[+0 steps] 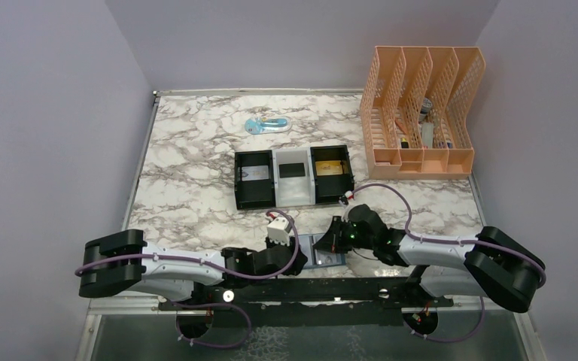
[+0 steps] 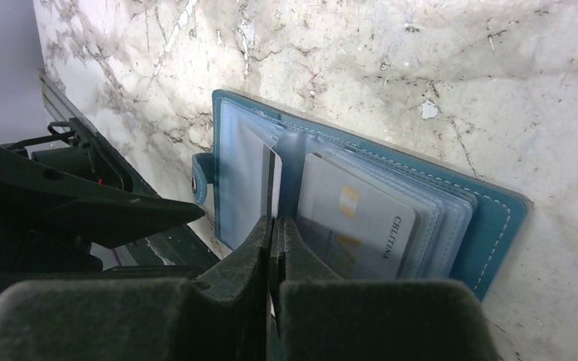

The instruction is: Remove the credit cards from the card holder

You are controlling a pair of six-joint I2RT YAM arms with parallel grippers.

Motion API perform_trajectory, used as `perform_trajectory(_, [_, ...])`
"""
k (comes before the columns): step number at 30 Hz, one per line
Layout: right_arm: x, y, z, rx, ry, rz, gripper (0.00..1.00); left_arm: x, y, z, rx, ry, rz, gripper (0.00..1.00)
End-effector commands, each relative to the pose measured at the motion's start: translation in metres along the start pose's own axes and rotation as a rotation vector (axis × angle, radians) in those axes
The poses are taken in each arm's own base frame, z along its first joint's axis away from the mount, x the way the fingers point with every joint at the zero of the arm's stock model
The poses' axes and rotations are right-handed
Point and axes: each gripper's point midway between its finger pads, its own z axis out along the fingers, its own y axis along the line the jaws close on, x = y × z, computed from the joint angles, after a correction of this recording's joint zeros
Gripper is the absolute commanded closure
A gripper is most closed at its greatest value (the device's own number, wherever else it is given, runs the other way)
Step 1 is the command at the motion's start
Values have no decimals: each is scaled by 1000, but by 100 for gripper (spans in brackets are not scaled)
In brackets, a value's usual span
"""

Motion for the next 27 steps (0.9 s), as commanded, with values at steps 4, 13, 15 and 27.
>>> perform_trajectory(4, [0,-7,-1,26,-11,6,99,-12,-26,9,88,-43,-31,56])
perform_trajectory(13, [0,-2,0,15,7,2,99,-1,-3,15,40,-5,-77,60])
perform_trajectory(15, [0,-1,0,14,7,2,99,3,5,15,31,7,-94,60])
perform_trajectory(27, [2,17,-9,-71,26,-19,99,10,18,14,40,42,-119,62])
